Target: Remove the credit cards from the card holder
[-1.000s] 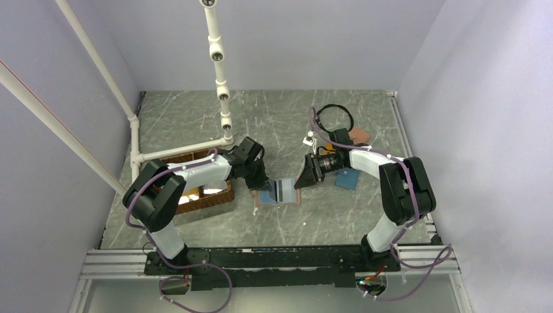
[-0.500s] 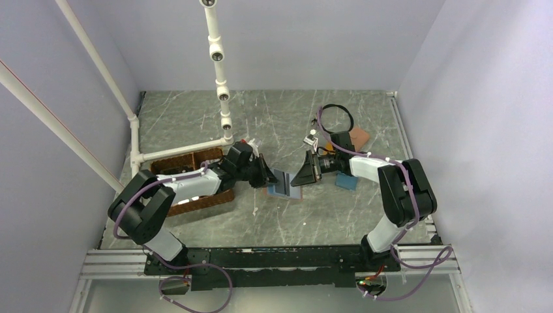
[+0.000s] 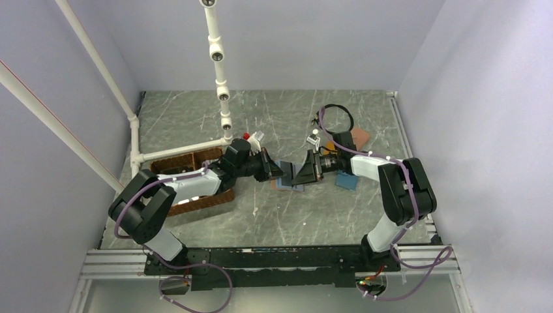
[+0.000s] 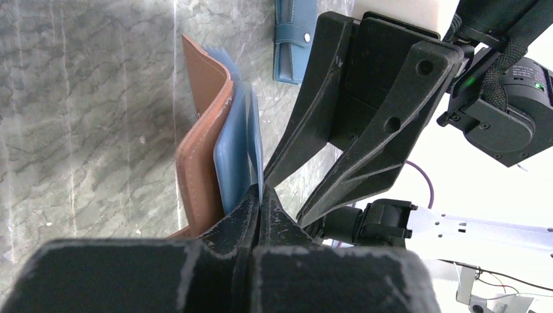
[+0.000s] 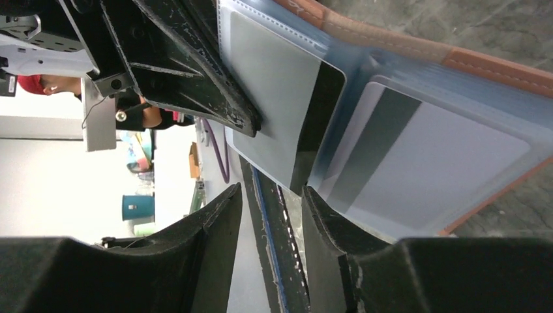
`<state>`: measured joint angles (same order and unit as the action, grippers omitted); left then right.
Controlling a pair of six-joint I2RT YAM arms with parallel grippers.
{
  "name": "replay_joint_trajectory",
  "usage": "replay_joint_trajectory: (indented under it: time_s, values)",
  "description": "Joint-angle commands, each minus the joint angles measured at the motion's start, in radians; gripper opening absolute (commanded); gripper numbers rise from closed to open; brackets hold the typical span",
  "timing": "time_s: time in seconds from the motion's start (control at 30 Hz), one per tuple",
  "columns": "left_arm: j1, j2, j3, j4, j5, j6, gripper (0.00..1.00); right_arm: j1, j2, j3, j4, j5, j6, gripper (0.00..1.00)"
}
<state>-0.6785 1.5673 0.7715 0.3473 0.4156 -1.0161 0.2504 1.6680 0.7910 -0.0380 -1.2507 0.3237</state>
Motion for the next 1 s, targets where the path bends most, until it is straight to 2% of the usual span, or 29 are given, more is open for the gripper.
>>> replay_joint_trajectory:
  time_s: [0.0,0.3,0.63,0.97]
  values:
    - [0.006,-0.004,-0.010,0.140,0.046,-0.029,0.00,-0.012,0.001,0.029,-0.015,0.023,-0.034,0.42]
    - [0.010,0.039,-0.010,0.281,0.118,-0.063,0.00,-0.015,0.045,0.031,0.092,-0.071,0.067,0.42]
    - [0.025,0.058,-0.032,0.305,0.130,-0.087,0.00,-0.044,0.043,0.017,0.234,-0.174,0.199,0.40]
    - [0.038,0.079,-0.046,0.363,0.190,-0.113,0.00,-0.069,0.059,0.043,0.189,-0.196,0.176,0.41]
